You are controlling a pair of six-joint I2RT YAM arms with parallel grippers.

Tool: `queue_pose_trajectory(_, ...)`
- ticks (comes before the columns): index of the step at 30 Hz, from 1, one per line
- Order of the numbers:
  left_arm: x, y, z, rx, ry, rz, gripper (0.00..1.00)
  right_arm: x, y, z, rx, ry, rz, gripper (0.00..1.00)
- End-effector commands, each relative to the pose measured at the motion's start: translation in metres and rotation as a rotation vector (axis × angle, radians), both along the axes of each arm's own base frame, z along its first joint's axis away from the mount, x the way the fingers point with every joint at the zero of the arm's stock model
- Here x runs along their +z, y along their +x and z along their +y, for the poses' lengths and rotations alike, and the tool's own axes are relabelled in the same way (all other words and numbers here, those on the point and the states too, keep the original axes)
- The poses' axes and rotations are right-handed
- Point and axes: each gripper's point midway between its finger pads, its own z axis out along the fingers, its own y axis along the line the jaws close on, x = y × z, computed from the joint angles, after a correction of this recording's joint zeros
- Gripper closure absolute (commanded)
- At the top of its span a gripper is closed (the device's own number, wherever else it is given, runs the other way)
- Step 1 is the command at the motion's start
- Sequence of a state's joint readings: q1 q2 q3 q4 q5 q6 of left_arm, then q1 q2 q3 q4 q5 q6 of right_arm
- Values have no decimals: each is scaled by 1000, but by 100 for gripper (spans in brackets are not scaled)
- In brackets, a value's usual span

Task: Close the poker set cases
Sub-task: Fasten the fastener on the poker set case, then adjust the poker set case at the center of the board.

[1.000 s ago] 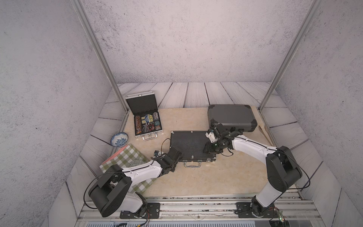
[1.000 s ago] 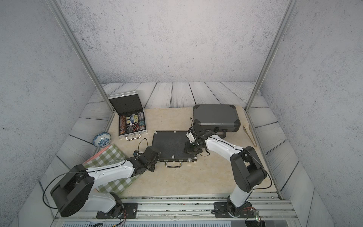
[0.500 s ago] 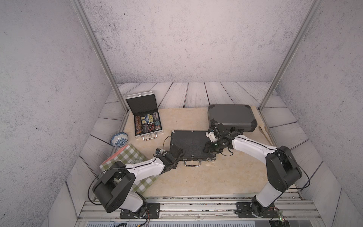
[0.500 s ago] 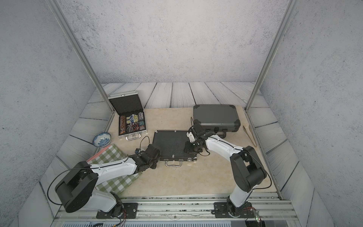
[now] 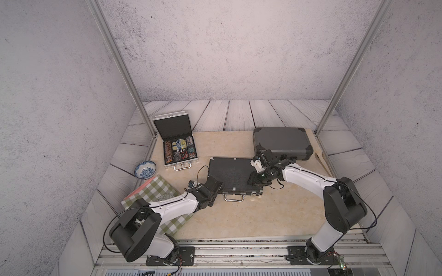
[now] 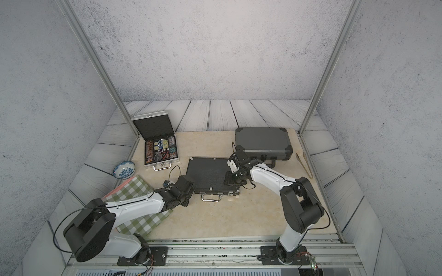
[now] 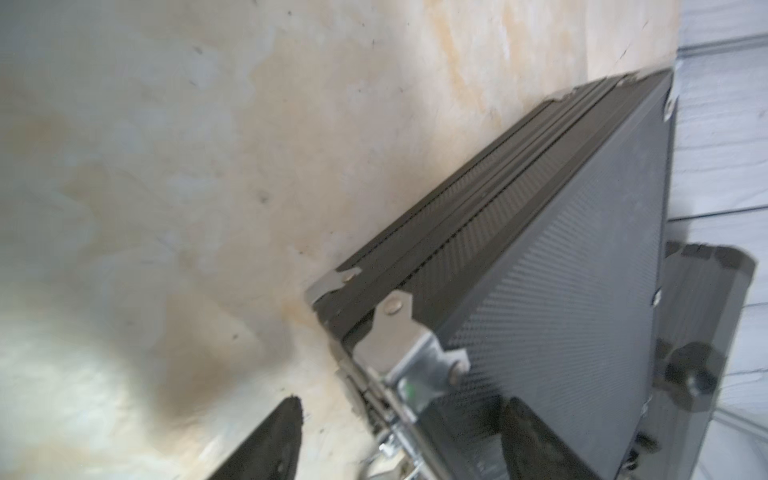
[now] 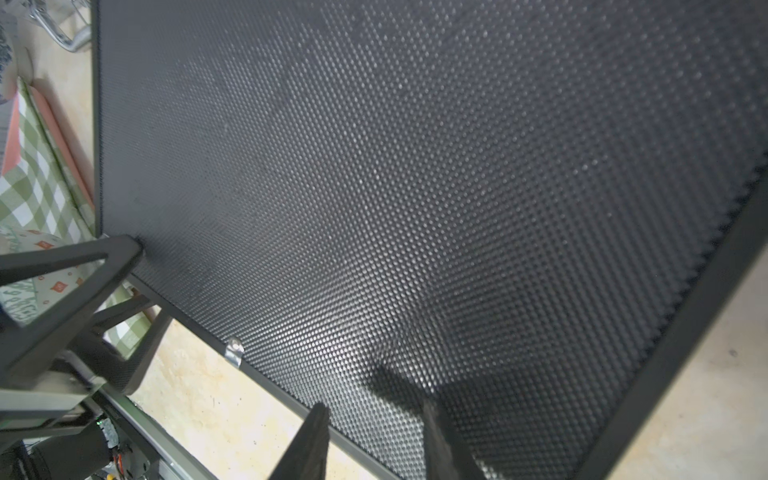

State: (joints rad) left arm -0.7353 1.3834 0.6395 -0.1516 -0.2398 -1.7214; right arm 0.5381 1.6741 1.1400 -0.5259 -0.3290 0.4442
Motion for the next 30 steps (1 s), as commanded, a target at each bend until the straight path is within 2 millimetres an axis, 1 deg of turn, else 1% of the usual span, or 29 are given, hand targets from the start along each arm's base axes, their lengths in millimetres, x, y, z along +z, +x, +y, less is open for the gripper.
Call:
queue_pose_trajectory(1,-1,-23,21,-120,144,103,18,2,-10,-23,-24,-79,45,57)
queue_pose_trajectory(4,17,-16,30,-230,217,90,16,18,-6,-35,-59,-52,36,55)
queue_pose_trajectory(6,26,-7,33,-323,262,72,16,24,-3,-47,-89,-55,29,50)
queue_pose_trajectory(8,31,2,38,-436,328,73,17,26,-1,-60,-117,-71,28,46)
queue_pose_trajectory(10,37,9,46,-512,415,87,18,24,1,-68,-146,-74,34,41)
queue_pose_trajectory(12,40,21,44,-612,463,85,20,21,4,-71,-162,-67,42,40)
queue_pose_trajectory(14,38,33,33,-722,470,86,21,17,8,-67,-162,-54,51,39)
queue_pose_trajectory(17,35,46,22,-813,450,119,22,16,16,-58,-168,-14,59,39)
queue_pose_trajectory(19,29,52,21,-833,447,148,23,16,20,-53,-172,13,60,39)
queue_pose_trajectory(22,22,60,29,-814,453,166,26,13,25,-47,-178,40,69,39)
queue_pose_trajectory(26,9,61,30,-833,410,181,28,3,29,-37,-168,74,104,40)
queue_pose_trajectory(30,1,57,15,-882,317,155,31,-11,34,-29,-164,97,143,44)
